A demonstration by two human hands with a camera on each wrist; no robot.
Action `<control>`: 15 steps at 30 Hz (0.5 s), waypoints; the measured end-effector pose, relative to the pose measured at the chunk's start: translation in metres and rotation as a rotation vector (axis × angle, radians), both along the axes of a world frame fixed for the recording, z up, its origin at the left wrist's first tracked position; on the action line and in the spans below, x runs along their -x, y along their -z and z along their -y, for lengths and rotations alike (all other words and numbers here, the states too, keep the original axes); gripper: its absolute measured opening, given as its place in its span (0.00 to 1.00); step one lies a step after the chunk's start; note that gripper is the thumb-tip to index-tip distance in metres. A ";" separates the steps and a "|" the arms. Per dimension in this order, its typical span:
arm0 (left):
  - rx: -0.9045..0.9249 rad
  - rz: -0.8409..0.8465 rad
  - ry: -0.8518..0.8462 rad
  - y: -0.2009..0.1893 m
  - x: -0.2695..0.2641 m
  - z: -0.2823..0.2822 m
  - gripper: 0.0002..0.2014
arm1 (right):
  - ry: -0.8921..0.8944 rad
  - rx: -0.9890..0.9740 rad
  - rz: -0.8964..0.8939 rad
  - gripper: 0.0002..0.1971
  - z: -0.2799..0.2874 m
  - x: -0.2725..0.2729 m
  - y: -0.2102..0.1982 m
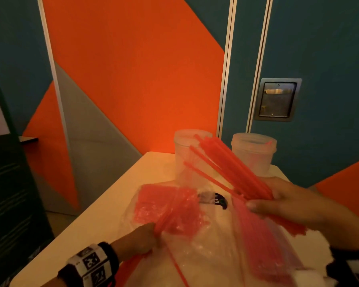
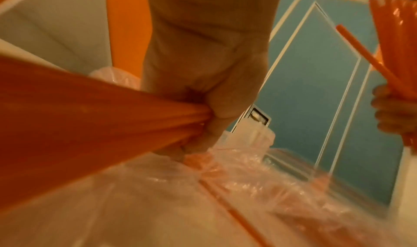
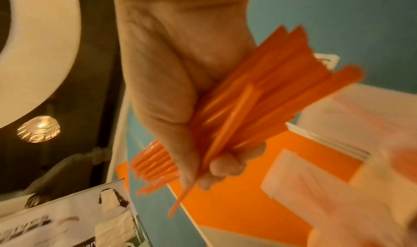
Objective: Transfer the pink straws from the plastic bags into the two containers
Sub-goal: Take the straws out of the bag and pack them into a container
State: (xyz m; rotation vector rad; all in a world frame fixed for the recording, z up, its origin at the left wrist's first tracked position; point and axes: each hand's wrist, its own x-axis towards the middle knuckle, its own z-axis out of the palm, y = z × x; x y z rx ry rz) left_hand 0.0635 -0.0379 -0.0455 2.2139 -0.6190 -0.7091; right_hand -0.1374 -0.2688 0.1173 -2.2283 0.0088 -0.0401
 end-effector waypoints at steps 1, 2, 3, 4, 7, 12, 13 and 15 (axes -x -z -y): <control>-0.082 0.090 0.002 0.003 -0.004 -0.001 0.07 | 0.040 -0.128 0.014 0.15 -0.004 -0.005 0.011; -0.163 0.188 0.014 0.004 -0.009 -0.003 0.08 | 0.060 -0.226 0.010 0.17 -0.009 -0.011 0.023; -0.240 0.287 0.037 0.003 -0.014 -0.006 0.10 | 0.067 -0.303 0.002 0.16 -0.015 -0.019 0.036; -0.310 0.394 0.063 0.003 -0.021 -0.010 0.13 | 0.076 -0.367 -0.006 0.14 -0.021 -0.026 0.049; -0.482 0.571 0.087 0.005 -0.043 -0.021 0.18 | 0.172 -0.459 -0.040 0.06 -0.034 -0.045 0.076; -0.576 0.673 0.060 0.003 -0.068 -0.020 0.20 | 0.280 -0.583 -0.021 0.07 -0.049 -0.069 0.097; -0.552 0.709 0.036 -0.003 -0.070 -0.019 0.19 | 0.290 -0.604 -0.003 0.07 -0.050 -0.072 0.099; -0.412 0.785 -0.061 -0.027 -0.069 -0.016 0.14 | 0.319 -0.646 0.052 0.08 -0.053 -0.075 0.102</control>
